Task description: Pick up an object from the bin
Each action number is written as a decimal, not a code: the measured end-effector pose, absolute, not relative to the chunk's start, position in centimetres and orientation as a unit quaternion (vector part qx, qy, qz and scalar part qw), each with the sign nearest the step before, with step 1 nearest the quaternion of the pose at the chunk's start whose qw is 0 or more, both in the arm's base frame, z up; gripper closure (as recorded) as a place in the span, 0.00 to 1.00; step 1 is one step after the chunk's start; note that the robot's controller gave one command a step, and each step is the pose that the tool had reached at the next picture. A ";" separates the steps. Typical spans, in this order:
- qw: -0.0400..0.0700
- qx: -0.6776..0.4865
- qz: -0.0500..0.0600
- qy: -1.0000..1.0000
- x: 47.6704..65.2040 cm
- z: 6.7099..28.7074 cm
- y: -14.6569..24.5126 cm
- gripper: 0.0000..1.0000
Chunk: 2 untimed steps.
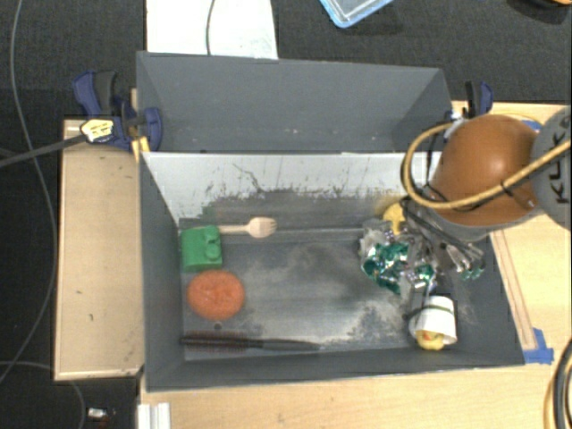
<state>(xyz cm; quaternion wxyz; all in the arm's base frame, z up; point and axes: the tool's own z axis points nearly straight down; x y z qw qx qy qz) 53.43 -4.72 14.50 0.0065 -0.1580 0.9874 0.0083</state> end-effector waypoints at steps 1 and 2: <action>0.004 -0.167 0.009 0.986 52.7 22.1 -6.0 0.00; 0.013 -0.158 0.007 0.987 53.4 21.7 -5.7 0.00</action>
Offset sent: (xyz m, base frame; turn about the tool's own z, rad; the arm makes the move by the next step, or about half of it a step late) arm 0.0001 -0.0028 0.0052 0.0231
